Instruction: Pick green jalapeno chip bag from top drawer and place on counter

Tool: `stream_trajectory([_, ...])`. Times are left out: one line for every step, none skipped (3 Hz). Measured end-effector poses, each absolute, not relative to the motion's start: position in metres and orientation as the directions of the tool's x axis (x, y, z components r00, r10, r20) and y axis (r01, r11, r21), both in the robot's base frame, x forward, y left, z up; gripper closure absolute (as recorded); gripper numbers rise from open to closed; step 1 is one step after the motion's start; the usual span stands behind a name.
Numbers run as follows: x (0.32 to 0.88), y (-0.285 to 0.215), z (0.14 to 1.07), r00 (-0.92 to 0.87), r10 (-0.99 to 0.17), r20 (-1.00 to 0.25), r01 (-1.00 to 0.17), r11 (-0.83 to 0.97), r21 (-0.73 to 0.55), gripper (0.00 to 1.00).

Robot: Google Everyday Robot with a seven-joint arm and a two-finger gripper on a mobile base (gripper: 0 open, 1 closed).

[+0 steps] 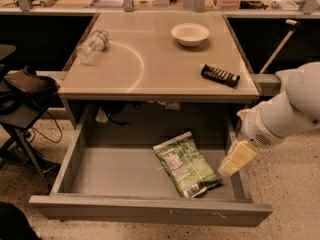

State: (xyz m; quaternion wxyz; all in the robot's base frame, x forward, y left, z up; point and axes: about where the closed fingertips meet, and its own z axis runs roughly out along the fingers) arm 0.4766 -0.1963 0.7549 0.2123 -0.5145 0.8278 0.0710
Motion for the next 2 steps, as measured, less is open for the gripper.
stream_trajectory([0.48, -0.129, 0.703, -0.326, -0.775, -0.541, -0.918, 0.396, -0.015, 0.0])
stream_trajectory([0.498, -0.051, 0.648, -0.315, -0.709, -0.632, -0.937, 0.336, 0.09, 0.0])
